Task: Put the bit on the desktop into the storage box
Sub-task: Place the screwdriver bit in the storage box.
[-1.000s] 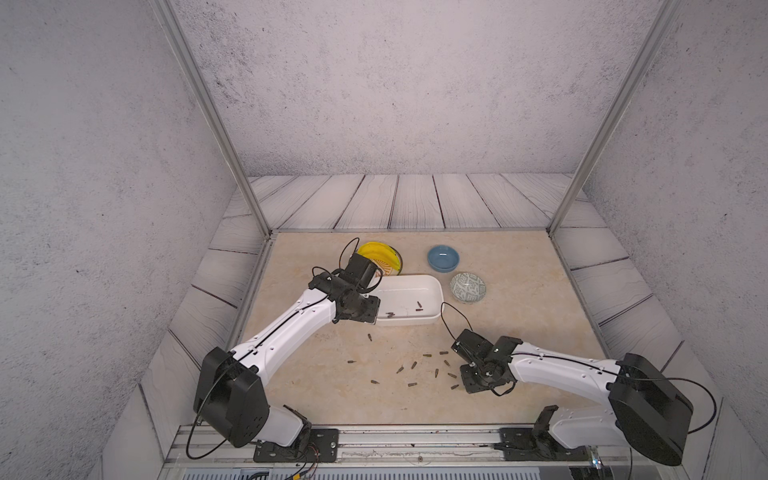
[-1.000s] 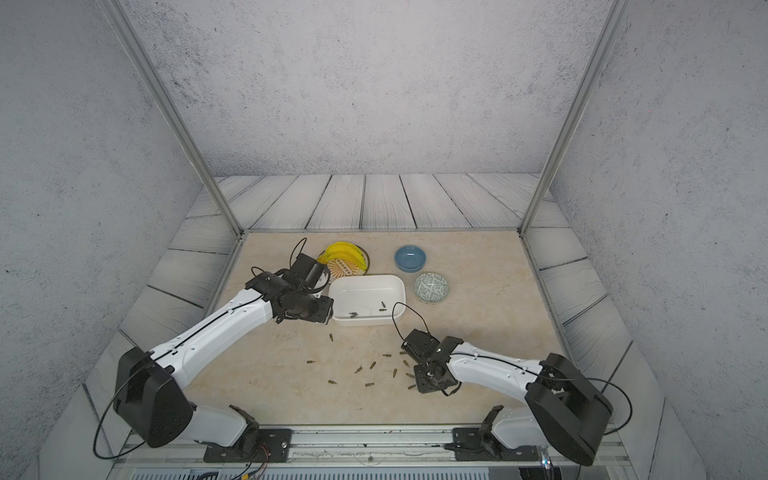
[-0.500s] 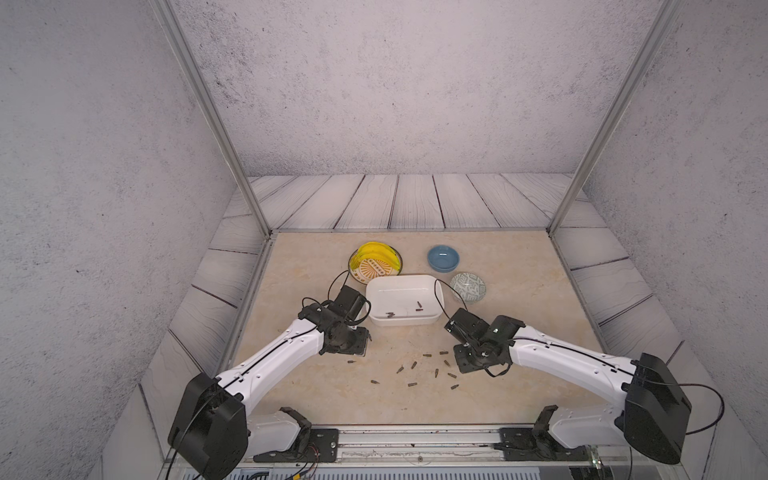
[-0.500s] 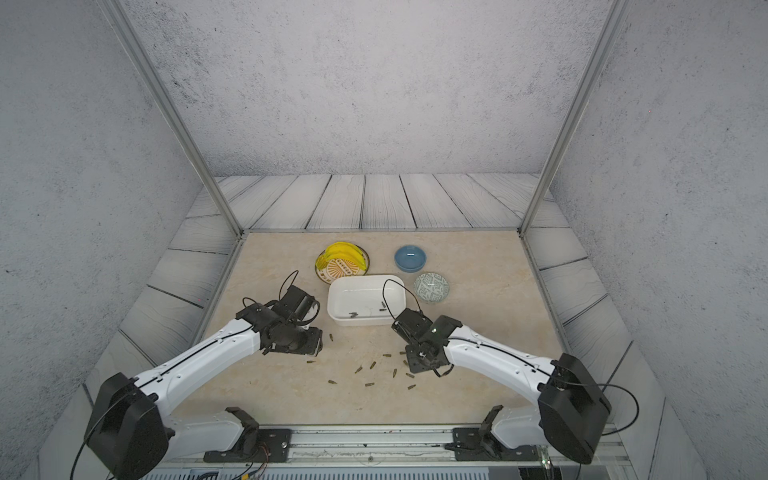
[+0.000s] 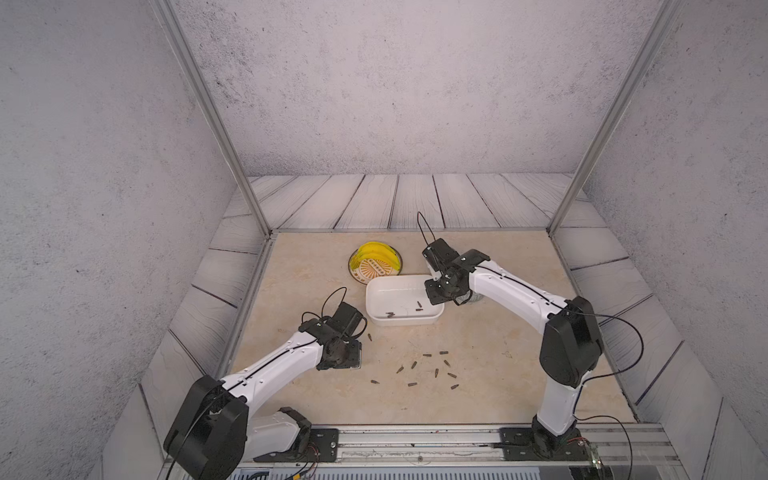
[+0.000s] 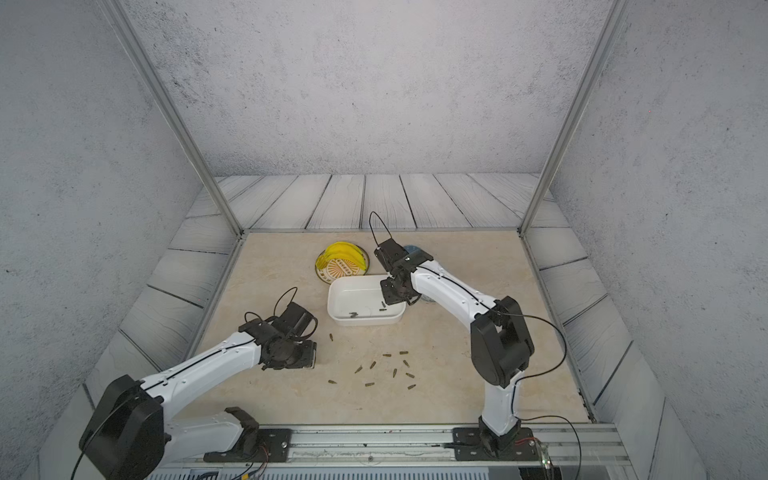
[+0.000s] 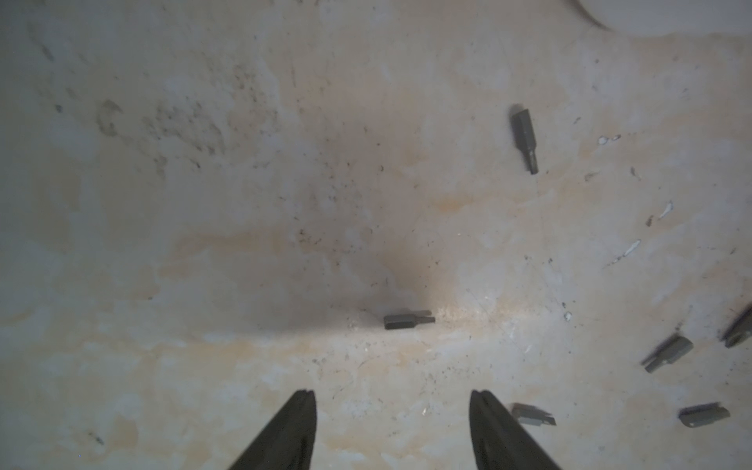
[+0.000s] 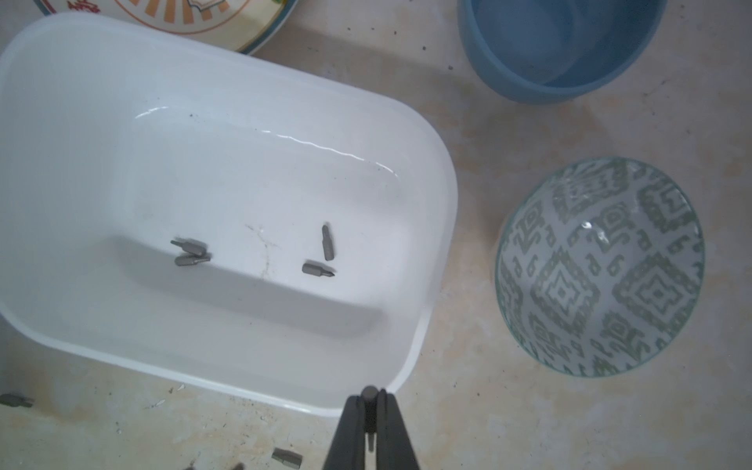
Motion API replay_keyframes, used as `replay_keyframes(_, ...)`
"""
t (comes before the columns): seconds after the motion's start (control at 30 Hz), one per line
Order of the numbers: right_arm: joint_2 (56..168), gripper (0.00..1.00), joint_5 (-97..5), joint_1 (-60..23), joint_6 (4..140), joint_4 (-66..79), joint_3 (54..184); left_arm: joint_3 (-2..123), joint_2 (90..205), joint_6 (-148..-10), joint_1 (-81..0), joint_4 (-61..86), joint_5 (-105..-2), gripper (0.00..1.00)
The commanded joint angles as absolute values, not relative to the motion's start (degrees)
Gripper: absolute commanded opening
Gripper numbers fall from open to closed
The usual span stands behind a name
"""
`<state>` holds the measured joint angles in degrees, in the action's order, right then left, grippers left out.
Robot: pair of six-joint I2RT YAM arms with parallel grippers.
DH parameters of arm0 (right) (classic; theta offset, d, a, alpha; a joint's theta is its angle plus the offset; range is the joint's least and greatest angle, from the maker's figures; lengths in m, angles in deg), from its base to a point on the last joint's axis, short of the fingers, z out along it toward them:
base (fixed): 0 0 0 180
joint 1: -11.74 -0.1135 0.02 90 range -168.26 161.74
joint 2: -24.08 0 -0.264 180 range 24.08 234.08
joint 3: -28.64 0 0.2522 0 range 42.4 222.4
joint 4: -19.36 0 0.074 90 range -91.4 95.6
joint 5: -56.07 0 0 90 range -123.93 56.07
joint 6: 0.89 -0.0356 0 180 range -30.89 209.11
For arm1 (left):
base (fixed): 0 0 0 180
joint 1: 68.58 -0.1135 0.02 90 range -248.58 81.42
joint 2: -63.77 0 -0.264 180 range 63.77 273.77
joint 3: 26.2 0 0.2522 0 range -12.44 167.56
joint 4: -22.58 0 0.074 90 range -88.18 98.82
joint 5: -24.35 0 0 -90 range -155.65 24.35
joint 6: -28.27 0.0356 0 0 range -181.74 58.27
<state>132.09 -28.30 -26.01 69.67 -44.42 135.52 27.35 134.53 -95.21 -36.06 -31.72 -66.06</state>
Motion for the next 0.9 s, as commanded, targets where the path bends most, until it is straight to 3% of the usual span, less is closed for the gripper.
replay_keyframes(0.0,134.66,0.05,-30.15,-25.72,73.66,-47.84,138.49,26.99,134.89,-96.15,-36.06,-29.71,-67.77,0.66)
replay_keyframes(0.2,139.48,0.06,-31.12,-24.81,74.04,-47.40,140.59,24.87,133.96,-95.07,-34.16,-27.24,-63.75,0.64)
replay_keyframes(0.7,142.52,0.33,-30.33,-24.81,72.97,-49.88,145.48,22.22,134.73,-100.54,-21.86,-27.22,-64.86,0.65)
replay_keyframes(0.87,140.54,0.35,-29.81,-24.82,72.32,-49.75,144.81,22.07,132.89,-102.27,-19.91,-28.97,-65.47,0.65)
